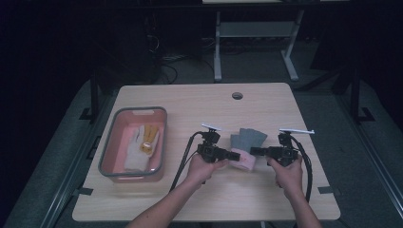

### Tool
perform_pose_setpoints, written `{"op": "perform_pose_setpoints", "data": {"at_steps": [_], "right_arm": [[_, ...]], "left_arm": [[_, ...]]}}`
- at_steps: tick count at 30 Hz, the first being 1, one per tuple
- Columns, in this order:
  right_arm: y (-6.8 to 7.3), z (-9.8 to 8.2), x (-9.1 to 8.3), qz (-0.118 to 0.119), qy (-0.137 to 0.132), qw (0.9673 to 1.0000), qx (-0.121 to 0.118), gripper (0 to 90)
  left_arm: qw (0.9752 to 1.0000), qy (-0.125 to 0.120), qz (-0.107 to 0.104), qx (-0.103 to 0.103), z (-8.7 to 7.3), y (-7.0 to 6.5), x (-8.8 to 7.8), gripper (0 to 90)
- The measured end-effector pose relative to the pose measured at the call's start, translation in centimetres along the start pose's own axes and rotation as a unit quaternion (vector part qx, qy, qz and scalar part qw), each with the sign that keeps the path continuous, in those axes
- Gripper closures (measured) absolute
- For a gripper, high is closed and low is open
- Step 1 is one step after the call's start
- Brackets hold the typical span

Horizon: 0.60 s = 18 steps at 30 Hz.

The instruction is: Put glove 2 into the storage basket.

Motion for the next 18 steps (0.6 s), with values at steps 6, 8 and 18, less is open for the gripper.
{"op": "perform_pose_setpoints", "data": {"at_steps": [6,8,18], "right_arm": [[1.4,0.3,0.5,0.007,0.005,0.9999,-0.010,78.1],[1.7,0.4,0.7,0.011,0.005,0.9999,-0.010,78.1],[4.0,1.2,1.6,0.020,0.014,0.9992,-0.032,78.1]], "left_arm": [[1.0000,-0.008,0.003,-0.001,0.1,0.1,-1.3,61.6],[0.9999,-0.010,0.005,0.001,0.2,0.1,-1.8,61.6],[0.9997,-0.024,0.009,0.004,0.7,0.3,-4.3,61.5]]}}
Point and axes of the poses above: each handheld gripper's, and its own axes: x roughly forward along the jaws, z roughly out of its top, y roughly to its left, the point moved 3 cm from there along x, roughly forward along the jaws, and after that the axes turned 8 degrees about -y, right-handed, at the moved point
